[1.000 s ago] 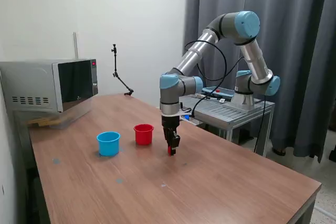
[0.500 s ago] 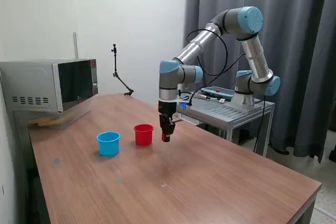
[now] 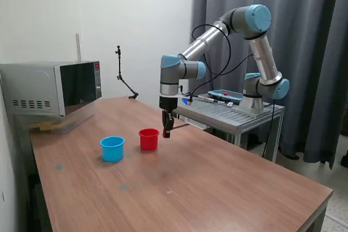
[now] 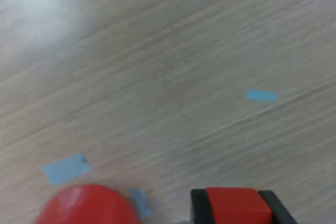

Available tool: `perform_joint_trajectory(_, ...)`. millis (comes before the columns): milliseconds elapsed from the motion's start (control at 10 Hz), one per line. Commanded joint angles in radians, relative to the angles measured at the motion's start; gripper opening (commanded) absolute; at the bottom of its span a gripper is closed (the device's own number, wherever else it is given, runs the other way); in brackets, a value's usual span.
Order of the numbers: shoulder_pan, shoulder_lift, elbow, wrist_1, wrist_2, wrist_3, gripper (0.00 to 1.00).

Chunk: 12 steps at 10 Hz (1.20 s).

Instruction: Place red objects in the red bin, and blue objects in the blue bin.

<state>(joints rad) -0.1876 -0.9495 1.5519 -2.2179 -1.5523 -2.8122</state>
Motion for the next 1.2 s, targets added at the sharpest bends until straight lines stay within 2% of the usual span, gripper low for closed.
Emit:
perform_joint_trajectory(0,-0.054,-0.014,-0.004,0.02,-0.023,0.048,0.0)
perform_joint_trajectory(500,-0.09,-0.009,-0.029,0.02,-0.026,0.05,0.0)
perform_joint_trajectory(700,-0.092,-0.009,-0.021,0.02,-0.051,0.072,0.0)
perform_joint_trajectory(1100,-0.11,-0.009,-0.022,0.017,-0.051,0.079,0.0)
